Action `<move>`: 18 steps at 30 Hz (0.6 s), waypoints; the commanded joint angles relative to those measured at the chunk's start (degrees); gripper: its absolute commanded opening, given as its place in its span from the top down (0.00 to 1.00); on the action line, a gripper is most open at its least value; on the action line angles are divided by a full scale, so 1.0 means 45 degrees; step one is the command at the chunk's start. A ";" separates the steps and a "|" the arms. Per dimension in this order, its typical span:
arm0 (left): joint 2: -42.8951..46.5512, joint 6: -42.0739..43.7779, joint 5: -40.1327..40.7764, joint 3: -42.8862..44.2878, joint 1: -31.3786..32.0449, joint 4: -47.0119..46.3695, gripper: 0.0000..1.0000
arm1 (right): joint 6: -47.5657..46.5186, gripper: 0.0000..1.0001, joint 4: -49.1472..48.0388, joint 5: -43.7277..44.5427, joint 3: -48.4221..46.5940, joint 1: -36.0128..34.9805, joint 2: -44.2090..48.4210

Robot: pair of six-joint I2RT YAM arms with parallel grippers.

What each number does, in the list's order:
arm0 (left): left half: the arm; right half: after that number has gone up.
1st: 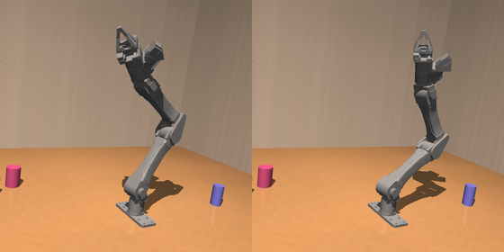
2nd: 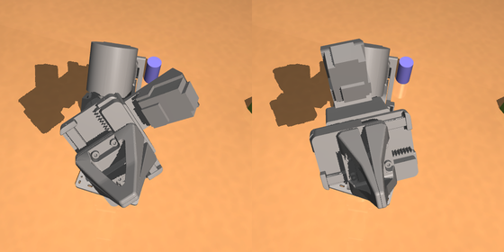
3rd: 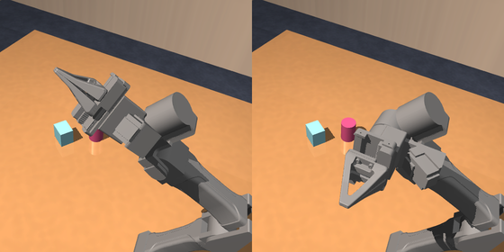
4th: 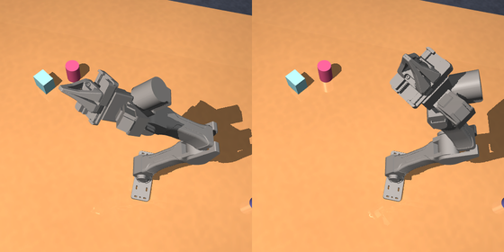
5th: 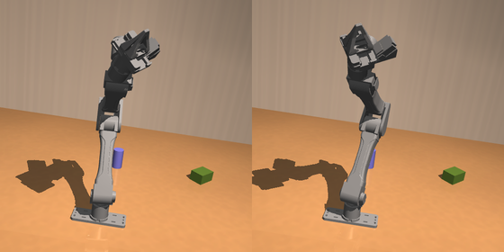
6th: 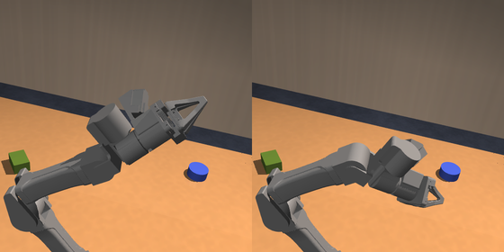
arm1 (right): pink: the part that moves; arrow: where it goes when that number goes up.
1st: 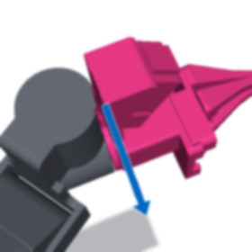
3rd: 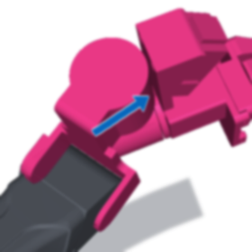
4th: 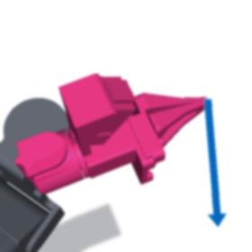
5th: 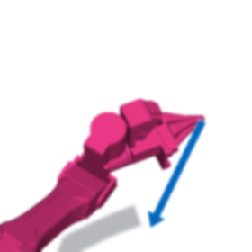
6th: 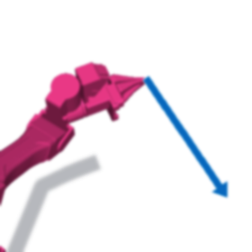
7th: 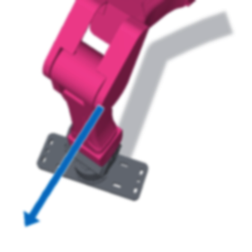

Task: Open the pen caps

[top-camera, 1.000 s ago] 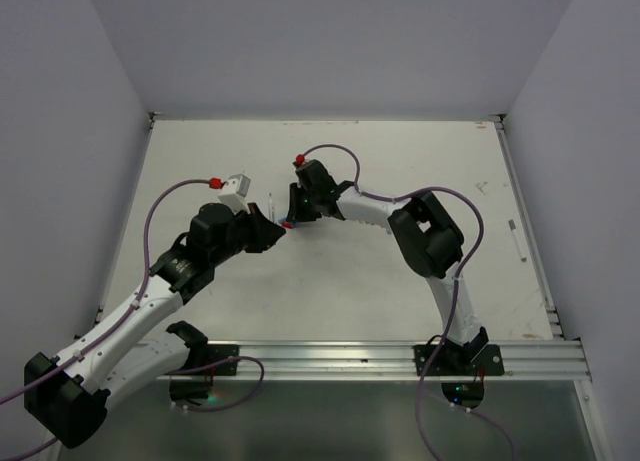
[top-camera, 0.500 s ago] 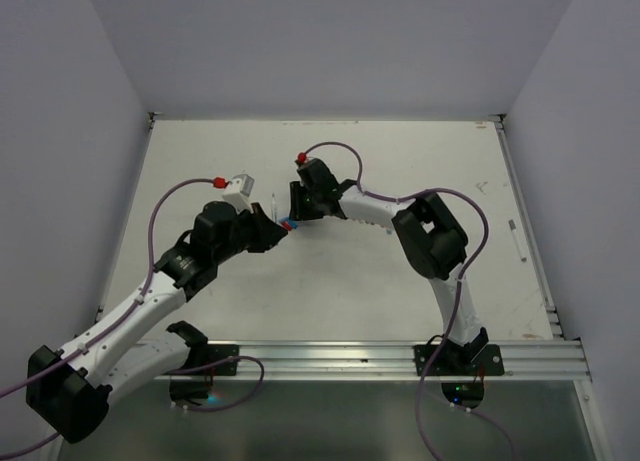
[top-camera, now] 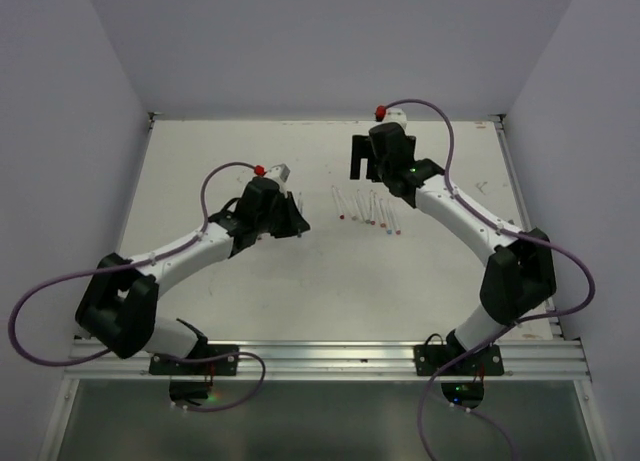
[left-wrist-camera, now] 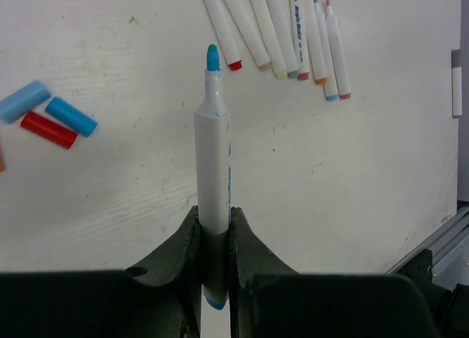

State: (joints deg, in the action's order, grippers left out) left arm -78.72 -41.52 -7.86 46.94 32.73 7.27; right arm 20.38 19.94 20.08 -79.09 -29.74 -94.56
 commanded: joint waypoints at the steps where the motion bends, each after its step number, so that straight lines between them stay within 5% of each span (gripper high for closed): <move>1: -0.1991 -0.0266 0.0493 0.1947 0.0343 -0.0736 1.00 | -0.0254 0.01 0.1384 0.2199 0.0797 0.0472 0.0992; 8: -0.5609 -0.0246 0.0749 0.4528 0.0422 0.0045 1.00 | -0.0174 0.01 0.2521 0.2415 0.1519 0.1431 0.2280; 13: -0.7075 -0.0227 0.0867 0.5604 0.0441 0.0319 1.00 | 0.0061 0.01 0.2443 0.0135 0.2456 0.3069 0.2966; 18: -0.7506 -0.0247 0.0673 0.5877 0.0539 -0.0071 0.85 | -0.0407 0.01 0.2404 -0.0067 0.2985 0.3561 0.3650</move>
State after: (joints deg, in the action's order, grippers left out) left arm -112.12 -42.02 -5.32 70.35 34.61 8.16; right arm 19.86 30.76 22.24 -66.43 -13.87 -81.19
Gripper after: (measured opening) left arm 0.154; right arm 0.986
